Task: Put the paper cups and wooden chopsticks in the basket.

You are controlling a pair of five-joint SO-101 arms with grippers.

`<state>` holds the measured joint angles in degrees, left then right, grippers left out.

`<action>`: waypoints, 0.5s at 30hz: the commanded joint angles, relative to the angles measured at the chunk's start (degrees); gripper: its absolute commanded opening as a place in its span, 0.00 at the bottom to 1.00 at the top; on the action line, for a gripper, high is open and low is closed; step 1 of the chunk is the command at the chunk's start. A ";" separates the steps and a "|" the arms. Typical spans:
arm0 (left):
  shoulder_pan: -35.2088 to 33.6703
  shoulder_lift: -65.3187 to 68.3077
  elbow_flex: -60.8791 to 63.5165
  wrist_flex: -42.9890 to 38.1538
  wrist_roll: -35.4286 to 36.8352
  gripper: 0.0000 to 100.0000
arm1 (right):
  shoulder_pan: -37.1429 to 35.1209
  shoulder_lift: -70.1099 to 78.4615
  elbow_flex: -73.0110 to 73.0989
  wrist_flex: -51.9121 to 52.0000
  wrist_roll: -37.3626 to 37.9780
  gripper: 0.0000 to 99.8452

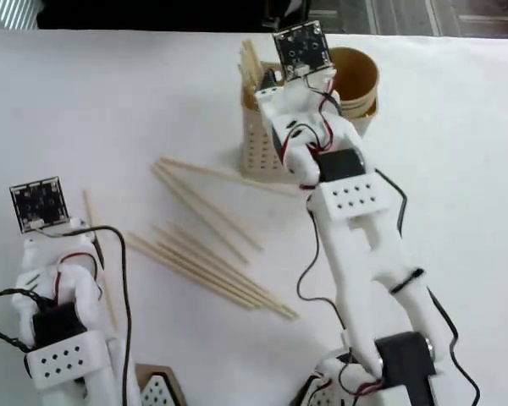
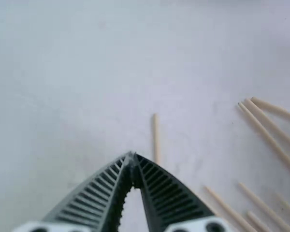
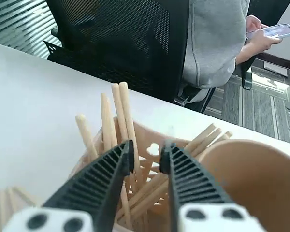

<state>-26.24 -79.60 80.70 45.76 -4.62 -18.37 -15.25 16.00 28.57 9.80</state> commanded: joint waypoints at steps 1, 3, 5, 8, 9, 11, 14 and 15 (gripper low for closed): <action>-0.31 -1.10 -0.35 -1.14 0.00 0.03 | 0.13 -8.40 -4.75 11.56 -0.18 0.02; -0.31 -1.10 -0.35 -1.14 0.00 0.02 | 0.13 -12.00 -4.48 17.63 -0.26 0.02; -0.31 -1.10 -0.35 -1.14 0.00 0.02 | 0.13 -15.69 -3.16 23.08 -0.26 0.02; -0.31 -1.10 -0.26 -1.14 0.00 0.02 | 0.22 -21.93 0.97 28.09 -0.26 0.02; -0.31 -1.10 -0.26 -1.14 -0.09 0.02 | 0.22 -24.04 2.99 28.79 -0.26 0.02; -0.31 -1.10 -0.26 -1.14 -0.18 0.02 | 0.40 -28.44 7.65 29.23 -0.26 0.02; -0.31 -1.10 -0.44 -1.14 -0.26 0.02 | 0.48 -34.42 15.38 29.23 -0.26 0.02; -0.40 -1.10 -0.62 -1.05 -0.26 0.02 | 0.48 -36.09 17.85 29.23 -0.26 0.02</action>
<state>-26.24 -79.60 80.70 45.76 -4.62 -18.46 -45.76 29.19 57.58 9.80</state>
